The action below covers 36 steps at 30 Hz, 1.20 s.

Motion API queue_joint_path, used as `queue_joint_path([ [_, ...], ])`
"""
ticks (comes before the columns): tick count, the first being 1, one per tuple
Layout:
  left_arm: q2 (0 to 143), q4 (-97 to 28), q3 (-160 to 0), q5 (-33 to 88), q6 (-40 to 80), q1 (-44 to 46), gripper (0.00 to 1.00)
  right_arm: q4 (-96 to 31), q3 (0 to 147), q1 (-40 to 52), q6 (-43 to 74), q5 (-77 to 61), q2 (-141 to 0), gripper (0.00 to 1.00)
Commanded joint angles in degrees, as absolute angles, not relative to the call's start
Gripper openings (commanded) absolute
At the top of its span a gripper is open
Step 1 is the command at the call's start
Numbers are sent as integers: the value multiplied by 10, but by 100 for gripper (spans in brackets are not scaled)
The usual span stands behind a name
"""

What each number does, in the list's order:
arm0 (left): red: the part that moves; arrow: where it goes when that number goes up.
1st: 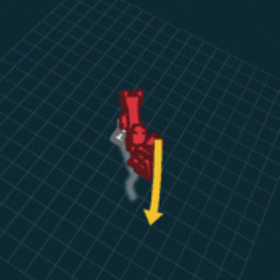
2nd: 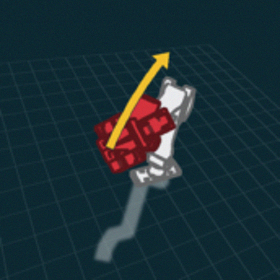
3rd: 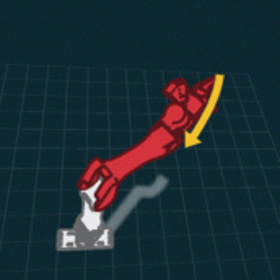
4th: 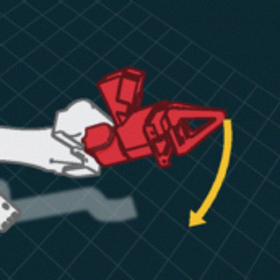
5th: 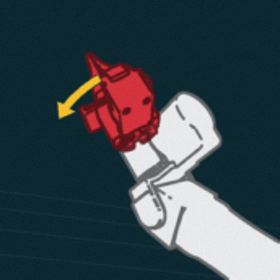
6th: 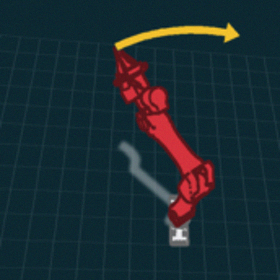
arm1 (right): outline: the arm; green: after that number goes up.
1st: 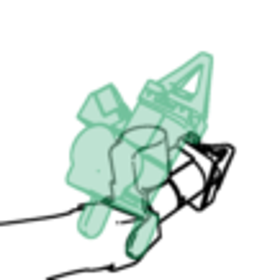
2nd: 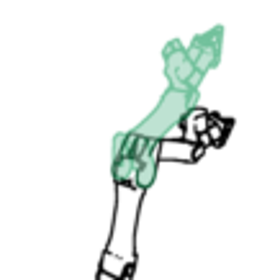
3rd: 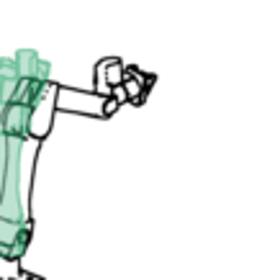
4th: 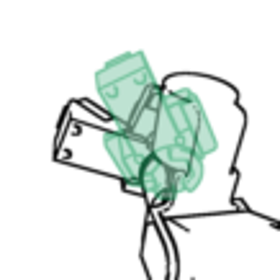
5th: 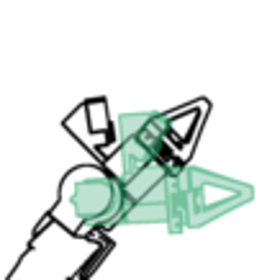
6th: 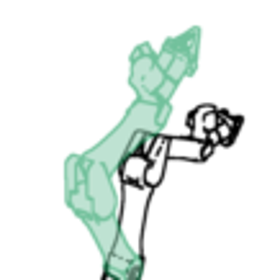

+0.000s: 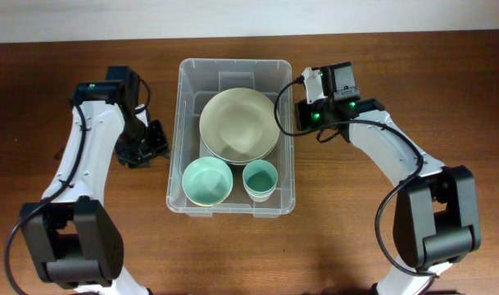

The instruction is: Pack container

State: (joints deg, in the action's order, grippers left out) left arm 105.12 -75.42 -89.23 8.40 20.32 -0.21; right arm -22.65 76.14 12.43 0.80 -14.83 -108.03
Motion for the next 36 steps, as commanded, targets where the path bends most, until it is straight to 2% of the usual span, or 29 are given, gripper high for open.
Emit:
queue_joint_path([
  [1,1058,-754,-889,93,192,18,46,-227,762,128,-15,-185,-1083,4],
  [6,1058,-755,-889,97,192,26,46,-235,762,128,-71,-301,-1083,4],
  [13,1058,-757,-889,97,192,26,46,-233,762,127,-71,-290,-1083,4],
  [20,1052,-754,-915,1,192,25,47,-260,767,114,-18,-57,-1062,4],
  [23,1037,-750,-951,-33,192,18,47,-288,789,98,-12,-4,-1030,9],
  [24,1029,-742,-967,-47,192,15,47,-297,798,91,-8,17,-1012,14],
  [25,1019,-731,-981,-62,192,13,48,-303,804,87,-8,27,-998,24],
  [26,1006,-713,-994,-80,192,13,52,-306,808,83,-8,29,-985,47],
  [27,1000,-702,-999,-92,192,13,54,-306,811,80,-8,28,-976,64],
  [28,989,-681,-1003,-116,192,14,59,-293,811,76,-8,29,-960,99],
  [29,978,-656,-1004,-136,192,14,73,-282,811,74,-8,29,-951,99],
  [30,968,-620,-1004,-167,192,13,100,-270,811,70,-11,33,-943,99],
  [33,965,-571,-1004,-175,192,11,100,-255,812,62,-36,34,-925,99],
  [35,965,-565,-1004,-152,191,11,100,-262,812,52,-43,37,-917,99],
  [36,965,-562,-1004,-121,154,10,100,-272,812,47,-40,36,-910,99],
])
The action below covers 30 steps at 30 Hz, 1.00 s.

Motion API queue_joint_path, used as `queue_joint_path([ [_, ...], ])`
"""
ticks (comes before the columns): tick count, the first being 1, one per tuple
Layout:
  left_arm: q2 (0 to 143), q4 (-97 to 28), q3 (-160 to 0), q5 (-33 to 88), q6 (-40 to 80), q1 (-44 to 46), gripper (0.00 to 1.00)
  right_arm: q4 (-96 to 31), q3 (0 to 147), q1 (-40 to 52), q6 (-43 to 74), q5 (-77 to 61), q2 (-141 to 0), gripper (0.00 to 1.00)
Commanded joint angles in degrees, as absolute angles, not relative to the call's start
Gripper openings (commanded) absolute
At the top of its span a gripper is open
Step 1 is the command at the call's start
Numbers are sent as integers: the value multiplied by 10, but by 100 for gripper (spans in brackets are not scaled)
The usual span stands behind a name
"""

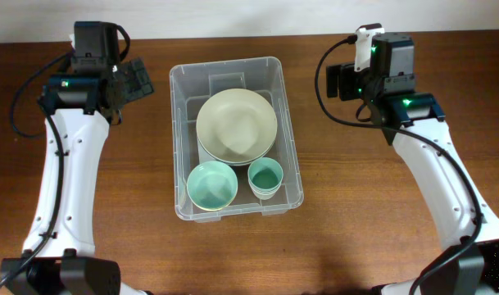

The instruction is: Pack container

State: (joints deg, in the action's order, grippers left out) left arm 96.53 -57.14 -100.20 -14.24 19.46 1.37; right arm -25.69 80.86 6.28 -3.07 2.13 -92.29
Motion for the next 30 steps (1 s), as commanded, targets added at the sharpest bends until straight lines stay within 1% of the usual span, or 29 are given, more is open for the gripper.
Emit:
queue_joint_path([
  [1,964,-562,-1004,-82,119,8,100,-280,812,44,-34,36,-903,99],
  [2,962,-564,-1004,-39,97,6,100,-293,812,40,-19,37,-892,99],
  [4,957,-568,-1004,-8,79,6,100,-313,812,36,-3,37,-872,99],
  [9,902,-593,-1003,-8,51,8,100,-399,811,10,50,38,-792,99],
  [12,839,-599,-976,-8,30,18,100,-442,796,7,87,87,-744,99],
  [17,688,-558,-836,-9,29,51,100,-450,724,16,100,97,-638,99],
  [20,547,-513,-696,-24,30,64,100,-436,625,31,100,97,-531,98],
  [25,362,-504,-556,-35,63,67,100,-438,477,50,100,96,-357,99],
  [27,314,-503,-519,-43,70,66,100,-448,445,50,100,96,-310,99],
  [30,280,-503,-485,-43,70,66,100,-470,405,50,100,93,-252,99],
])
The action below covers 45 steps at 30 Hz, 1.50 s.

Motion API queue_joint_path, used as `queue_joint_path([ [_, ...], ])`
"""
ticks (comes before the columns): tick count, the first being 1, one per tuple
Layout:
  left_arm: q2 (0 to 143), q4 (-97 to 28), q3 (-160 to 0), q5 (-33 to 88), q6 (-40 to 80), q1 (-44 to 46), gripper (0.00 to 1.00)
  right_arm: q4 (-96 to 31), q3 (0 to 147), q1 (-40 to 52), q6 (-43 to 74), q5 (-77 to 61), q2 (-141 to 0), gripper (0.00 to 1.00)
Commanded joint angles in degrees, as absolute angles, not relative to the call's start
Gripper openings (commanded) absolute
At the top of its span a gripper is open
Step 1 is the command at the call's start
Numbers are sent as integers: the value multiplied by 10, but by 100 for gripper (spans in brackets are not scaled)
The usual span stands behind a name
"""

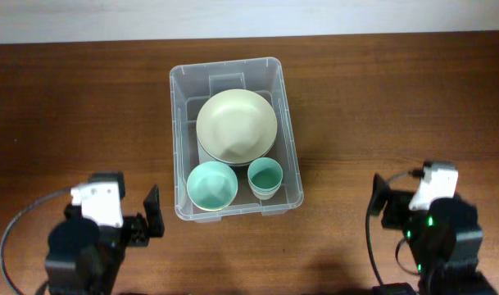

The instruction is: Pack container

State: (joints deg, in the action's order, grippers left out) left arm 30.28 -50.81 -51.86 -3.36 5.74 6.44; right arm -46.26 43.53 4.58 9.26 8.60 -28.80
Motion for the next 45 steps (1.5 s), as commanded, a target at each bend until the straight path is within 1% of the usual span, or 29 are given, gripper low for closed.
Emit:
queue_joint_path([
  [1,276,-501,-477,-43,70,66,100,-480,398,50,100,93,-243,99],
  [6,279,-502,-474,-43,70,66,100,-520,387,50,100,93,-239,99],
  [20,279,-521,-474,-43,70,66,100,-521,387,50,100,93,-239,99],
  [23,279,-526,-474,-43,70,66,100,-535,379,50,97,92,-202,99],
  [24,279,-526,-474,-43,70,66,100,-526,368,50,74,76,-177,99],
  [26,279,-526,-474,-43,70,66,100,-487,331,50,18,43,-124,99],
  [28,279,-526,-474,-43,70,66,100,-436,294,50,-6,25,-86,99],
  [30,279,-526,-474,-43,70,66,100,-357,242,48,-19,17,-46,99],
  [32,279,-526,-474,-43,70,66,100,-241,173,48,-29,17,-6,99],
  [34,279,-526,-474,-43,70,66,100,-139,120,48,-28,14,-2,99],
  [38,279,-526,-474,-43,70,66,100,-12,56,48,-52,22,-2,99],
  [40,279,-526,-474,-43,70,66,100,49,15,47,-83,22,-2,99],
  [41,279,-526,-474,-43,70,66,100,51,4,47,-87,22,-2,99],
  [45,279,-526,-474,-43,70,66,100,-24,3,44,-96,30,-2,99],
])
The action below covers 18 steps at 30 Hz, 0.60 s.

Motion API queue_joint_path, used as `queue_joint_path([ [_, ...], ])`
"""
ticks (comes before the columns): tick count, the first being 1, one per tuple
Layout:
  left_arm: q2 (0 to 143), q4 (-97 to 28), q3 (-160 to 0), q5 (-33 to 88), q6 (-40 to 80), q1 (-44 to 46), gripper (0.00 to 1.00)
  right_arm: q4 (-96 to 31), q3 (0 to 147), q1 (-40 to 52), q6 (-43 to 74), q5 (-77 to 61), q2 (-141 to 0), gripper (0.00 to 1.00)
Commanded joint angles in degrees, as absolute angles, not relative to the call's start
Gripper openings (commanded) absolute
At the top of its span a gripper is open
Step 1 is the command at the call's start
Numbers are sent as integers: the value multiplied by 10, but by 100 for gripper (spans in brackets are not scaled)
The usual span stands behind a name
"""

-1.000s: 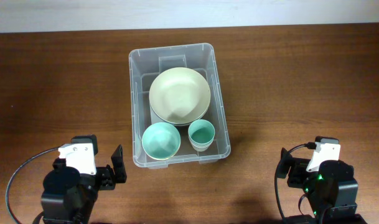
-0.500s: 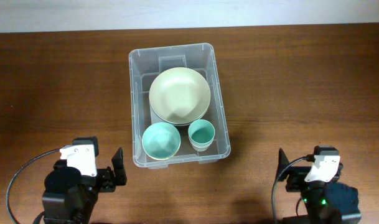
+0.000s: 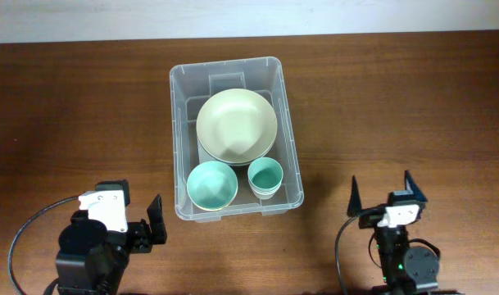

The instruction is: Pack container

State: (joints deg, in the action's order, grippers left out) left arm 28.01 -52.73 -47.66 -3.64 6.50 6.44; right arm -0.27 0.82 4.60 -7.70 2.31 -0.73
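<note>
A clear plastic container (image 3: 224,65) stands mid-table in the overhead view. Inside it are a pale green plate (image 3: 236,123) at the far end, a mint bowl (image 3: 211,185) at the near left and a small teal cup (image 3: 265,176) at the near right. My left gripper (image 3: 139,215) is folded back at the near left, its fingers spread and empty, just left of the container's near corner. Folded back at the near right, my right gripper (image 3: 383,193) is open and empty, well clear of the container.
Brown wooden table (image 3: 396,106) all round the container. A pale wall strip runs along the far edge. Cables loop beside both arm bases at the near edge.
The right arm has shifted left and drawn in nearer the table's near edge, its open fingers now pointing away from it. The left arm has barely shifted. Container and dishes are unchanged.
Both grippers first stood against the container's sides, left at its left wall, right at its far right corner. Then they were out at the far corners, and the container sat slightly turned. After that both arms were folded back at the near edge, where they stay.
</note>
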Motion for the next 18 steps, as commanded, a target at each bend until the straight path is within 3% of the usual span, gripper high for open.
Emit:
queue_joint_path([
  [1,279,-526,-474,-43,70,66,100,-40,3,44,-96,30,-2,99],
  [18,279,-526,-474,-43,70,66,100,-44,3,44,-96,30,-5,99],
])
